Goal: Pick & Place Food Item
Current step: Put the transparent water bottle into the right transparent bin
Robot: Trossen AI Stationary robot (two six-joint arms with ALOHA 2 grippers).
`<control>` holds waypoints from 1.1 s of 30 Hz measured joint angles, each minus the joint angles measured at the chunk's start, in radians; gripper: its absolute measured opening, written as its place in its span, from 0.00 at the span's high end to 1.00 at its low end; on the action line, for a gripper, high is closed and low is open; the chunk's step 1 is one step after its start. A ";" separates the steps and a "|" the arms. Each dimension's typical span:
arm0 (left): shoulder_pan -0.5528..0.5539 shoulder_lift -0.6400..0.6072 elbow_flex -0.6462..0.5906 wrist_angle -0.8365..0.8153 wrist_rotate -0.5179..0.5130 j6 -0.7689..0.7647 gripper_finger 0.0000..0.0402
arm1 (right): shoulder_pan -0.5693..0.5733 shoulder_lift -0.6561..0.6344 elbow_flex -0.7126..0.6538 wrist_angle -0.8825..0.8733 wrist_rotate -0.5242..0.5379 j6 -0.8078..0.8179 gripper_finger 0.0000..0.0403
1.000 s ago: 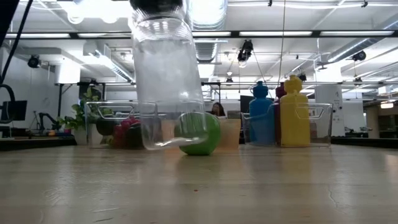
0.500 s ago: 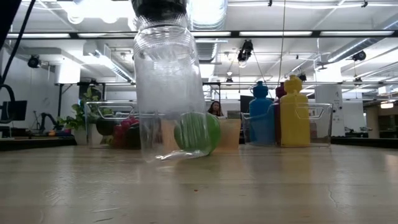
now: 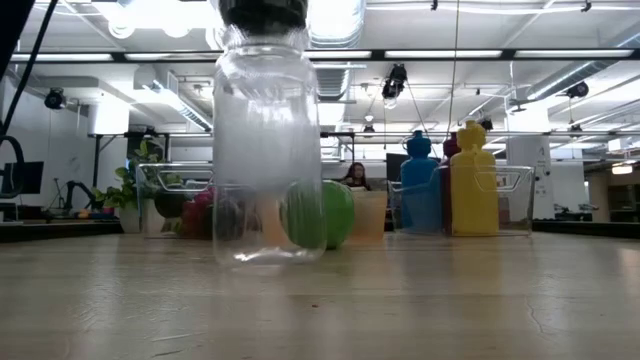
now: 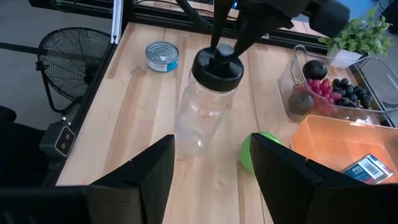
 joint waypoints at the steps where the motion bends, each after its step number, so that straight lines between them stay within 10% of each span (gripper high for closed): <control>1: 0.000 0.000 0.000 0.004 0.000 -0.003 0.66 | 0.000 0.000 0.000 0.000 0.000 0.000 0.49; 21: 0.020 -0.110 0.021 -0.057 -0.028 0.029 0.49 | 0.000 0.000 0.000 -0.001 0.000 0.004 0.49; 33: -0.122 -0.390 -0.123 0.009 -0.357 -0.039 0.53 | 0.000 0.000 -0.001 0.001 0.000 0.004 0.49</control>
